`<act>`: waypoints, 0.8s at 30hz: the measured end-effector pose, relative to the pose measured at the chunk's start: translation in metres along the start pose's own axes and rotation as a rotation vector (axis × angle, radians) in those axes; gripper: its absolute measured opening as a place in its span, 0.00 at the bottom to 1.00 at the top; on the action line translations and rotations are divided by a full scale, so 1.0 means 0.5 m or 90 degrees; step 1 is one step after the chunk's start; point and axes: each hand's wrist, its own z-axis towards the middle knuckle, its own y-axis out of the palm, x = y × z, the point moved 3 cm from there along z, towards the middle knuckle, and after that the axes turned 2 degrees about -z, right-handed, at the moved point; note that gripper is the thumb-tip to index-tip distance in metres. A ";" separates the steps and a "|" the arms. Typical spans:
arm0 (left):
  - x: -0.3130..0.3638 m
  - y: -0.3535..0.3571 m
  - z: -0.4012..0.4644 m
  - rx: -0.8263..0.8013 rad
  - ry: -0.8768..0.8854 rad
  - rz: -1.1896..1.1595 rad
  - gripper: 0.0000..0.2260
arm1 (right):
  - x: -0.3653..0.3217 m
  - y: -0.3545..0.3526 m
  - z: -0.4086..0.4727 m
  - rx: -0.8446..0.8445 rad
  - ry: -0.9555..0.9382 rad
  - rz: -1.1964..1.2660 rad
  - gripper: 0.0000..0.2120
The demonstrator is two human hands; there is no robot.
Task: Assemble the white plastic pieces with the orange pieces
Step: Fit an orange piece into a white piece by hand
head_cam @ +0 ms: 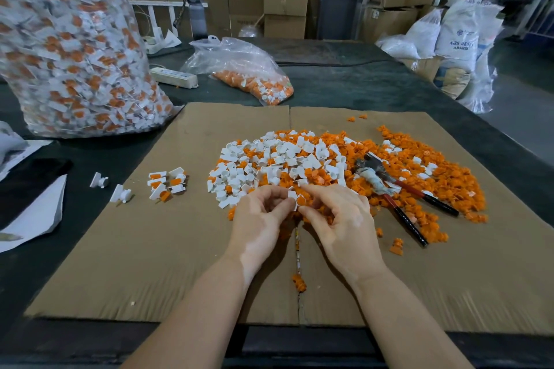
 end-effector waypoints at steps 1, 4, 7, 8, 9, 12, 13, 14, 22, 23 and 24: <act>-0.001 0.000 0.000 -0.003 0.003 0.004 0.02 | -0.001 0.000 0.000 -0.002 -0.002 -0.001 0.12; -0.002 -0.002 0.000 -0.001 0.013 0.022 0.02 | -0.002 -0.001 0.002 -0.001 -0.001 -0.002 0.10; -0.003 -0.002 0.000 0.003 0.004 0.020 0.02 | -0.003 -0.002 0.003 0.000 -0.001 -0.007 0.09; -0.004 -0.002 0.001 0.003 0.003 0.022 0.02 | -0.004 -0.003 0.003 0.003 -0.003 -0.009 0.09; -0.004 -0.002 0.001 0.002 0.003 0.027 0.02 | -0.004 -0.004 0.004 0.006 -0.005 -0.010 0.09; -0.004 -0.002 0.001 0.001 0.006 0.031 0.02 | -0.006 -0.004 0.004 0.008 -0.008 -0.015 0.08; -0.004 -0.002 0.001 0.002 0.006 0.029 0.02 | -0.006 -0.004 0.004 0.008 -0.009 -0.016 0.08; -0.005 -0.002 0.001 0.005 0.007 0.031 0.01 | -0.006 -0.004 0.005 0.009 -0.012 -0.017 0.08; 0.001 -0.003 -0.001 0.001 0.044 0.065 0.03 | -0.005 -0.002 0.005 0.011 -0.024 -0.031 0.08; 0.001 -0.003 0.000 -0.003 0.046 0.069 0.04 | -0.005 -0.003 0.004 0.008 -0.025 -0.034 0.08; 0.002 -0.002 0.001 -0.005 0.044 0.070 0.04 | -0.004 -0.003 0.003 0.006 -0.026 -0.038 0.09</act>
